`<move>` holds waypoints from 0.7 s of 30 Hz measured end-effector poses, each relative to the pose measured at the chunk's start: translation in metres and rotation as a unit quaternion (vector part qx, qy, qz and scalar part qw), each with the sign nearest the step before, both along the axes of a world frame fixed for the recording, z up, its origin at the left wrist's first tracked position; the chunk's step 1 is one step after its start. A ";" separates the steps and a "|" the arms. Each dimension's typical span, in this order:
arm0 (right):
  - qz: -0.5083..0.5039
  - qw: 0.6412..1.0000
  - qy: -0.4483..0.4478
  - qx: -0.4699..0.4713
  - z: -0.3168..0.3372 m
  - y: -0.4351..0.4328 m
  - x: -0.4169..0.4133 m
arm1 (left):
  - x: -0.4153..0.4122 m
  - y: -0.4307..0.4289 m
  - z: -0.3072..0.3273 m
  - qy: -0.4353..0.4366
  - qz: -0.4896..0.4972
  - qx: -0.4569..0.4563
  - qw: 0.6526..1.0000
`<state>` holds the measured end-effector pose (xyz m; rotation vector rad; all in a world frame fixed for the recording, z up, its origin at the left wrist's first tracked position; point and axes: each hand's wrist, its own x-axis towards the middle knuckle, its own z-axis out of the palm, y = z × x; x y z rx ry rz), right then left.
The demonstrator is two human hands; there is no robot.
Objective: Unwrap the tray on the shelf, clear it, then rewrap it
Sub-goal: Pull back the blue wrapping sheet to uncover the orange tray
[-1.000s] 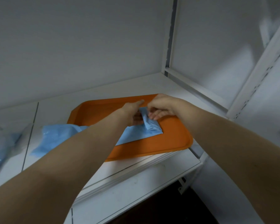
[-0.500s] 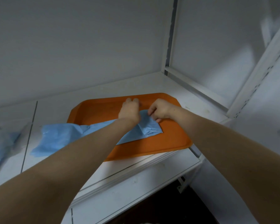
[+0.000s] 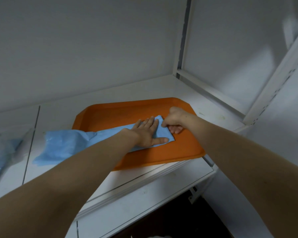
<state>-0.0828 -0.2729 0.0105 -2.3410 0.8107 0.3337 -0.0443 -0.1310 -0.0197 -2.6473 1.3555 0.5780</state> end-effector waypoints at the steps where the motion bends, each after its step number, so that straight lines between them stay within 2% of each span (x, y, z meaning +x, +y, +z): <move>1: 0.002 1.000 0.007 -0.001 0.001 0.001 -0.001 | -0.001 0.001 0.000 -0.001 0.009 -0.009 1.000; 6: 0.021 1.000 0.014 -0.009 0.003 0.006 -0.003 | -0.003 0.005 -0.002 0.012 0.034 -0.023 0.999; 10: -0.011 0.998 -0.017 0.061 0.005 0.007 0.001 | 0.006 0.003 0.005 0.030 0.092 -0.132 0.987; 13: -0.047 0.993 -0.045 0.094 0.009 -0.003 -0.001 | 0.012 0.002 0.008 0.003 0.107 -0.151 0.983; 18: -0.082 0.992 -0.090 -0.030 0.016 -0.040 -0.007 | 0.013 -0.003 0.005 -0.015 0.071 -0.096 0.993; 21: -0.077 0.990 -0.093 -0.072 0.018 -0.052 -0.010 | 0.010 -0.008 0.000 -0.016 0.052 -0.036 0.998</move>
